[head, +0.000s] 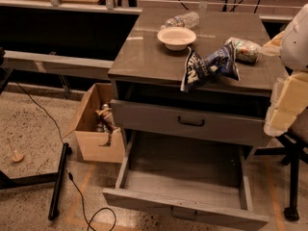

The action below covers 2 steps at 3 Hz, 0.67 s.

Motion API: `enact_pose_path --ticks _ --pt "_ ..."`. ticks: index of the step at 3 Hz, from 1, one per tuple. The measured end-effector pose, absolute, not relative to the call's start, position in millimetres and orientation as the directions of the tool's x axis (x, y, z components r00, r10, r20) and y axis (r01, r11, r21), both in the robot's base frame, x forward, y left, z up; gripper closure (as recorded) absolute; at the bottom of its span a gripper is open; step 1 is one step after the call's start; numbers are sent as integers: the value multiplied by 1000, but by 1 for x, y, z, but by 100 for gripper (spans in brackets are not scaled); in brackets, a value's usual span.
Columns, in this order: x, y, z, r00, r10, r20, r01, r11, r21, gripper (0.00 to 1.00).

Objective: Place water bottle into middle drawer

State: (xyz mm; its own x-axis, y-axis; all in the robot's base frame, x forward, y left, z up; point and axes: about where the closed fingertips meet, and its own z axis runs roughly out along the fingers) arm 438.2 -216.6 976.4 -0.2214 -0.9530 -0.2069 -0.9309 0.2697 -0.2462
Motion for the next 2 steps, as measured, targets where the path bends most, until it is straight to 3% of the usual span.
enact_pose_path --ticks 2 --pt "466 -215 989 -177 -950 -257 -912 256 -319 0"
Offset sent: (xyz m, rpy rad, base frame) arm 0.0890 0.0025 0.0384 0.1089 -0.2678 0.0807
